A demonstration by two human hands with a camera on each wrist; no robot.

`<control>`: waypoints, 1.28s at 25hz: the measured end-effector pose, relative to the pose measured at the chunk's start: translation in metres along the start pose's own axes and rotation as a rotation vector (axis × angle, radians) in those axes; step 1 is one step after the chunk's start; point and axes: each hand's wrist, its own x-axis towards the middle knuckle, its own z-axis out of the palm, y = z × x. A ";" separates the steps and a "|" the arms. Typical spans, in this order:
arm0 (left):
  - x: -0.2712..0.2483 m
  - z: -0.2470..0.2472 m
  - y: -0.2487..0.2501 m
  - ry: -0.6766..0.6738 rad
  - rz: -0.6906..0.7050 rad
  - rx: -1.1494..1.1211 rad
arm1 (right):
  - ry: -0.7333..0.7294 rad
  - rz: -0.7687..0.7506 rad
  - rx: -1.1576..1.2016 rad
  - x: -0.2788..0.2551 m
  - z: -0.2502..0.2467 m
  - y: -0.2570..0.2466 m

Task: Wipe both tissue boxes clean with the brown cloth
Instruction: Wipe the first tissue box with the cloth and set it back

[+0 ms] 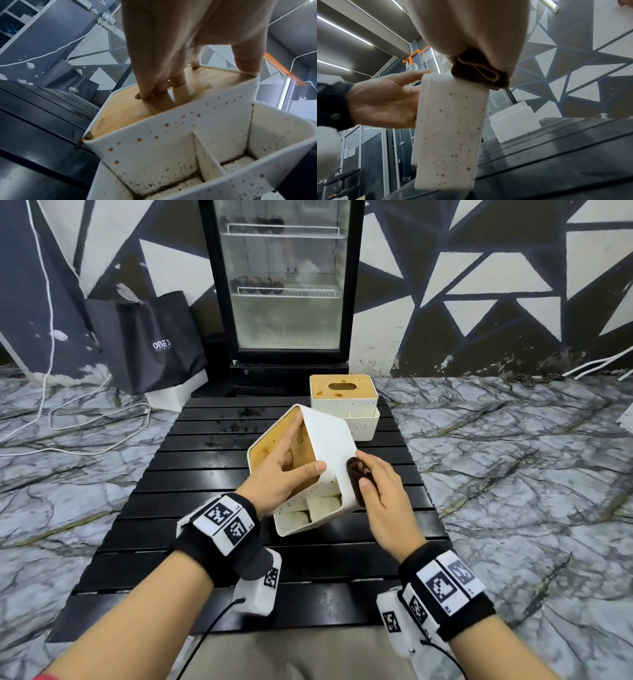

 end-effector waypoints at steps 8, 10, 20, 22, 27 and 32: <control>0.004 0.000 -0.002 -0.035 -0.014 0.005 | -0.039 -0.102 -0.013 -0.001 0.006 -0.015; 0.004 0.001 -0.001 -0.032 -0.016 0.011 | -0.021 -0.057 -0.020 0.003 0.001 -0.008; 0.008 0.000 -0.001 -0.082 -0.001 -0.052 | -0.036 -0.147 -0.007 0.014 0.013 -0.024; 0.006 -0.001 -0.003 -0.080 0.002 -0.050 | -0.026 -0.124 -0.019 0.013 0.011 -0.018; 0.003 -0.002 -0.001 -0.096 0.002 -0.038 | 0.036 -0.049 -0.066 0.031 0.005 -0.014; -0.001 -0.002 0.000 -0.092 0.005 -0.034 | 0.002 -0.099 -0.067 0.048 0.014 -0.040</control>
